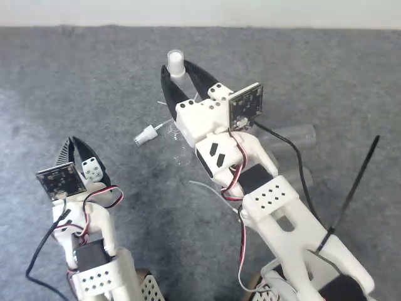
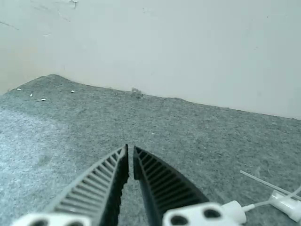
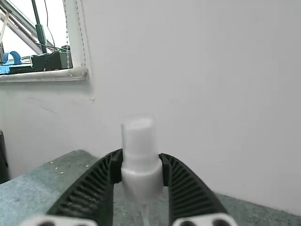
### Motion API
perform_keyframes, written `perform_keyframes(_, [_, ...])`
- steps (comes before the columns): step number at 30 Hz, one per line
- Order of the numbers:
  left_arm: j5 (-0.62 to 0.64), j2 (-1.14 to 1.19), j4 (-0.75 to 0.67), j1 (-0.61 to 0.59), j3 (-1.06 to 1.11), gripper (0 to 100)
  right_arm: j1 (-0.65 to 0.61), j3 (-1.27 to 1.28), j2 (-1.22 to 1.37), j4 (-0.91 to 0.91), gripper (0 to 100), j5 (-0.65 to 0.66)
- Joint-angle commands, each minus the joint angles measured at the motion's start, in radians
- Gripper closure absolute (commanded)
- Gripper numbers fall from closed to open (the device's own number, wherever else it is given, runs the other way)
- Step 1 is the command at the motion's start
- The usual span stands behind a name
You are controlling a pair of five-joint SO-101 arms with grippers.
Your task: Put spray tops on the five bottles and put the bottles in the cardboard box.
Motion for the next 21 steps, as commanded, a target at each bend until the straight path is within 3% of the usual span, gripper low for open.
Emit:
perform_keyframes(1, [-0.009,-0.017,0.005,-0.006,-0.012,99,-0.007,0.009,-0.002,-0.025,99.1,-0.008])
perform_keyframes(21, [-0.009,-0.017,0.005,-0.006,-0.012,99,-0.035,0.114,-0.001,-0.027,99.1,-0.011])
